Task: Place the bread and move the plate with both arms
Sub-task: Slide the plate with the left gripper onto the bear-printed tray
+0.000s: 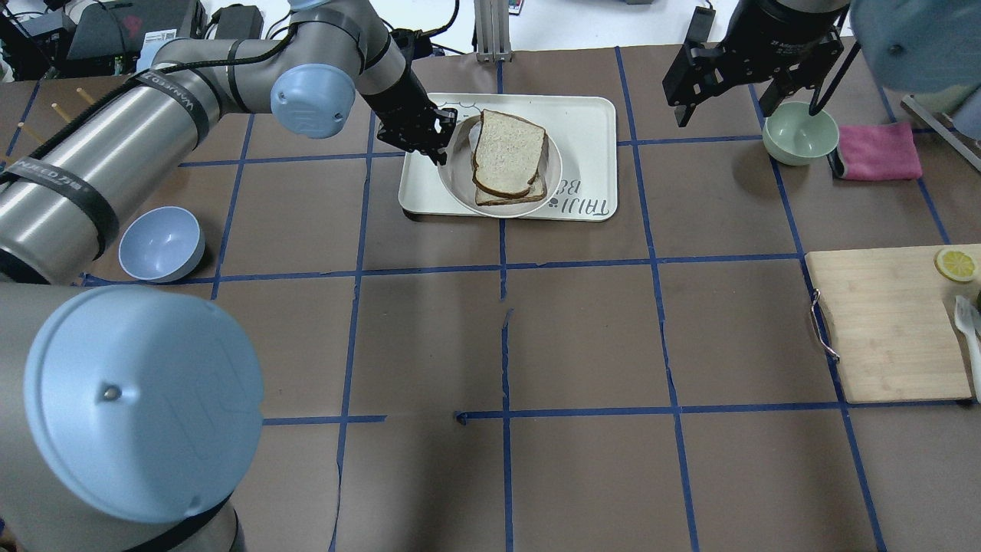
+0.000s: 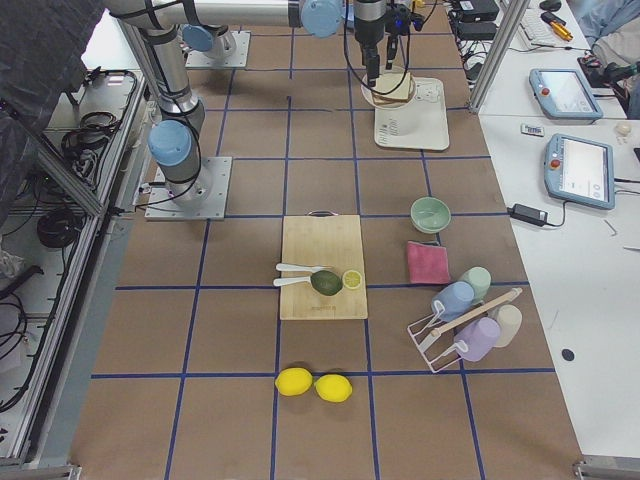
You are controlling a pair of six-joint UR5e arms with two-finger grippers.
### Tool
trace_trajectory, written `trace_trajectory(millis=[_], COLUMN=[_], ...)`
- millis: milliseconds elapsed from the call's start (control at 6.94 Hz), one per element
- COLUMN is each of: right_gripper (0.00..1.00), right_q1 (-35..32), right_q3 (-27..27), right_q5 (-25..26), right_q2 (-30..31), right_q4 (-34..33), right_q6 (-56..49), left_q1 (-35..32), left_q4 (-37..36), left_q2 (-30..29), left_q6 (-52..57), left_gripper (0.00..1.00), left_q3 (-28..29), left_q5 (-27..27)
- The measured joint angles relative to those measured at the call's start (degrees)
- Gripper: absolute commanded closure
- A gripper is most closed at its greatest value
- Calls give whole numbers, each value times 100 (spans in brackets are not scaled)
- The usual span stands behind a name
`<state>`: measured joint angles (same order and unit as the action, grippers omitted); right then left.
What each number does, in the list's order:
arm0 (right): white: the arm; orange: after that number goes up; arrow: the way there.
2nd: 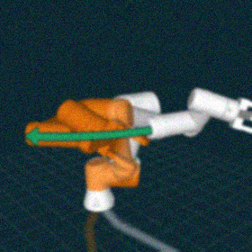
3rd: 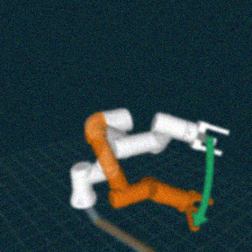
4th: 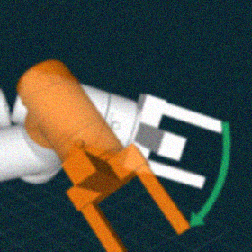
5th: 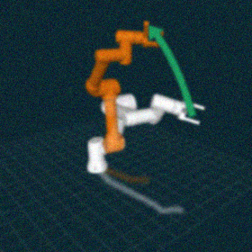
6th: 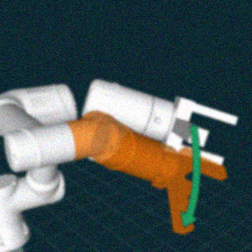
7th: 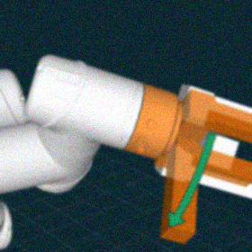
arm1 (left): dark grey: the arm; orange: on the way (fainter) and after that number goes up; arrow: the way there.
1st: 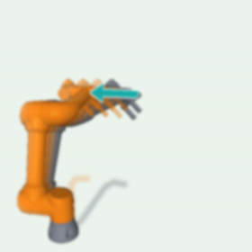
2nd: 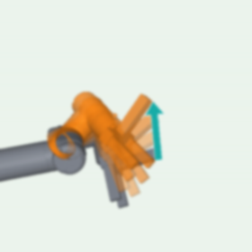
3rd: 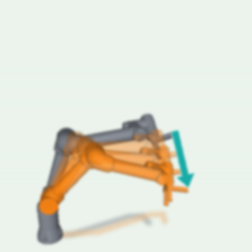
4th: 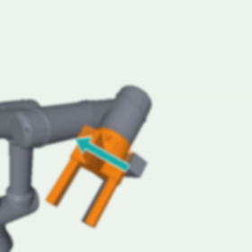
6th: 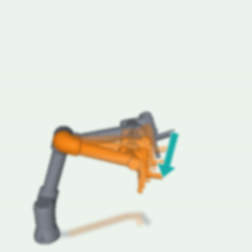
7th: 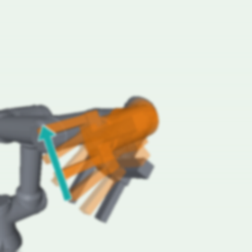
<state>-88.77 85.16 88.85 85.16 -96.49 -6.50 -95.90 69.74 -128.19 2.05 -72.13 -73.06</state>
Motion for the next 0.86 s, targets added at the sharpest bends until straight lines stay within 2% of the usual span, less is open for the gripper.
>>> trace_trajectory(millis=[576, 720, 864], right_gripper=[0, 0, 0], right_q1=[3, 3, 2], right_q3=[17, 25, 35], right_q5=[5, 6, 11], right_q2=[0, 0, 0], right_q4=[-3, -3, -4], right_q6=[0, 0, 0], left_q1=[1, 1, 1], left_q4=[-11, -65, -160], left_q2=[-847, -977, -1062], left_q6=[451, 470, 479], left_gripper=[100, 70, 1], left_q3=[925, 1023, 1062], left_q5=[162, 206, 222])
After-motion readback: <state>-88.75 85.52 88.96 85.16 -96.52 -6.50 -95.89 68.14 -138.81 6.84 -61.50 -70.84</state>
